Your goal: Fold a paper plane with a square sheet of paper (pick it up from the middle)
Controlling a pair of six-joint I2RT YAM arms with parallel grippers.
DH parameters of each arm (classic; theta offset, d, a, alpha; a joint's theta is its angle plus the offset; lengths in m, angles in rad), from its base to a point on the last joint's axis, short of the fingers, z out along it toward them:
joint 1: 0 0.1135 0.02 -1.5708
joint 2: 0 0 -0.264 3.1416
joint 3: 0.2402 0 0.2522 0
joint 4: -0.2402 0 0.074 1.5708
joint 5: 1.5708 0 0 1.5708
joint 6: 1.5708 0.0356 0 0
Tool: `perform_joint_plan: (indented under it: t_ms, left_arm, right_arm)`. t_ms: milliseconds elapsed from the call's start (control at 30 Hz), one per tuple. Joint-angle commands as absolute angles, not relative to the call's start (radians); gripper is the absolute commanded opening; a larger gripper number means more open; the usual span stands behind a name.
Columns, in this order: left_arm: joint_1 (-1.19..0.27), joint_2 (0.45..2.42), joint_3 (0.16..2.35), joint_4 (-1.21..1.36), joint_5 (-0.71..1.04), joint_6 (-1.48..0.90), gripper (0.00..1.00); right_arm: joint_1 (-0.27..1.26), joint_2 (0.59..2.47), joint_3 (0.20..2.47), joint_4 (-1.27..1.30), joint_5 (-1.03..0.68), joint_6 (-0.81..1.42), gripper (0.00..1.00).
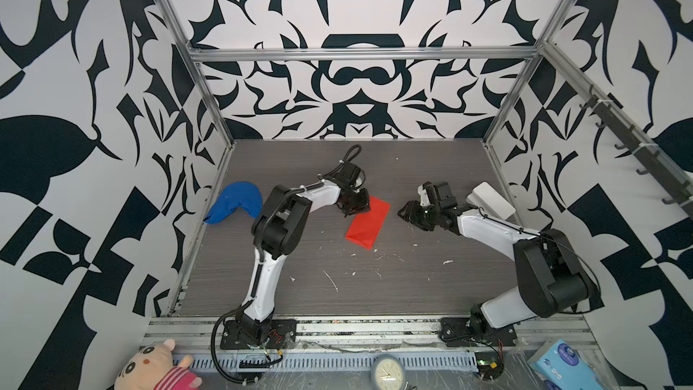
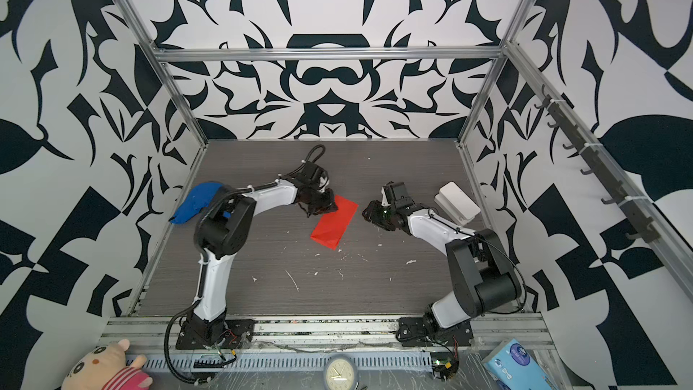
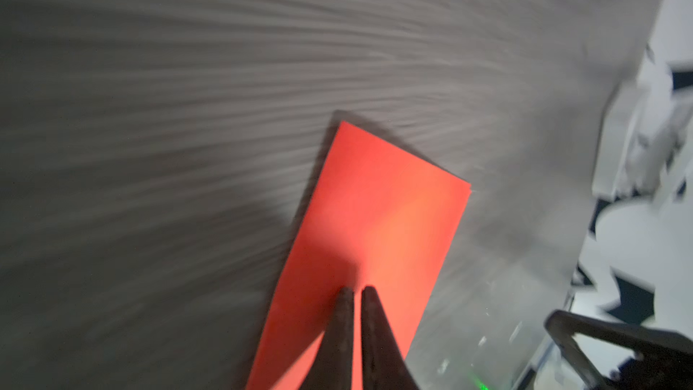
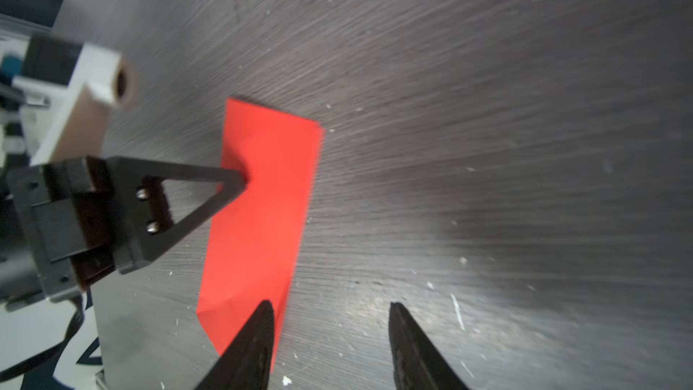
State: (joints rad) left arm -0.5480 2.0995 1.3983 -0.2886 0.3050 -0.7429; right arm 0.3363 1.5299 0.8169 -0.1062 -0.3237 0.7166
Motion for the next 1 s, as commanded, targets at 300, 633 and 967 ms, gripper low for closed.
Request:
perform_joint_plan:
  t_ms: [300,633,967]
  left_arm:
    - [-0.443,1.698,0.987,-0.243,0.031,-1.062,0.24]
    - [-0.465,1.485,0.886,-0.334,0.126,-1.009,0.43]
    - [-0.523,1.523,0.754,-0.259,0.186,-1.107,0.36]
  right_arm:
    - [0.554,1.655,0.989,-0.137,-0.439,0.649,0.56]
    - [0.591,1.667,1.001,-0.140,-0.431,0.660,0.55]
    - [0.602,1.669,0.998,-0.145,-0.417,0.669,0.55]
